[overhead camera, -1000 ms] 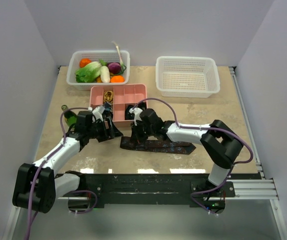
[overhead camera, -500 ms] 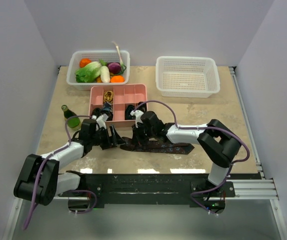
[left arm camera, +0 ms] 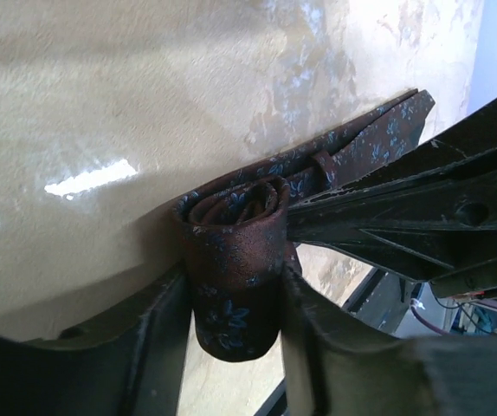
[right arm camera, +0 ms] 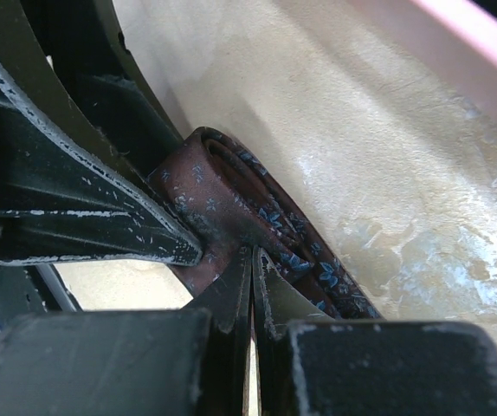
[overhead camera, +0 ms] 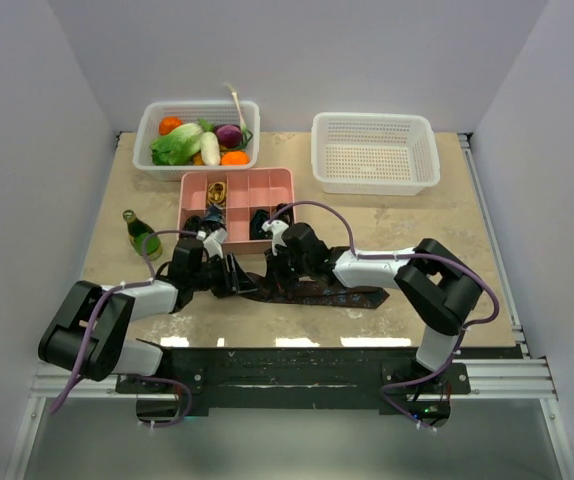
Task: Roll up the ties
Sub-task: Roll the tie at the center of the board.
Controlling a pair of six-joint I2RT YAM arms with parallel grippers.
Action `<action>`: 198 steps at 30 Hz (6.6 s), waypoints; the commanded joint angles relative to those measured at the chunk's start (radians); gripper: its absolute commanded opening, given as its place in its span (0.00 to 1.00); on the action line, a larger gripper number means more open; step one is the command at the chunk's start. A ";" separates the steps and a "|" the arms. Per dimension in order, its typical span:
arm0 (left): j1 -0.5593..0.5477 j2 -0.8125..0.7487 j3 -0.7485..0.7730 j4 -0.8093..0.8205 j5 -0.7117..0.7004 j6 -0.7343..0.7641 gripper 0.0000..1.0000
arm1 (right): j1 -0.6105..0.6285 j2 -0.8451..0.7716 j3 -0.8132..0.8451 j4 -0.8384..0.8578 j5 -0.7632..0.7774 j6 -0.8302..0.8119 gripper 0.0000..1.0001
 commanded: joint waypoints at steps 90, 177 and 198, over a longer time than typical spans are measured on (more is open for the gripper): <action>-0.383 0.050 0.586 -1.026 -1.055 0.140 0.00 | -0.035 -0.161 -0.058 -0.012 0.147 0.075 0.00; -0.156 -0.225 0.377 -0.722 -0.620 0.154 0.62 | -0.010 -0.023 0.096 0.071 -0.038 0.078 0.00; -0.163 -0.143 0.346 -0.526 -0.388 0.158 0.39 | -0.010 -0.032 -0.074 0.048 0.061 0.081 0.00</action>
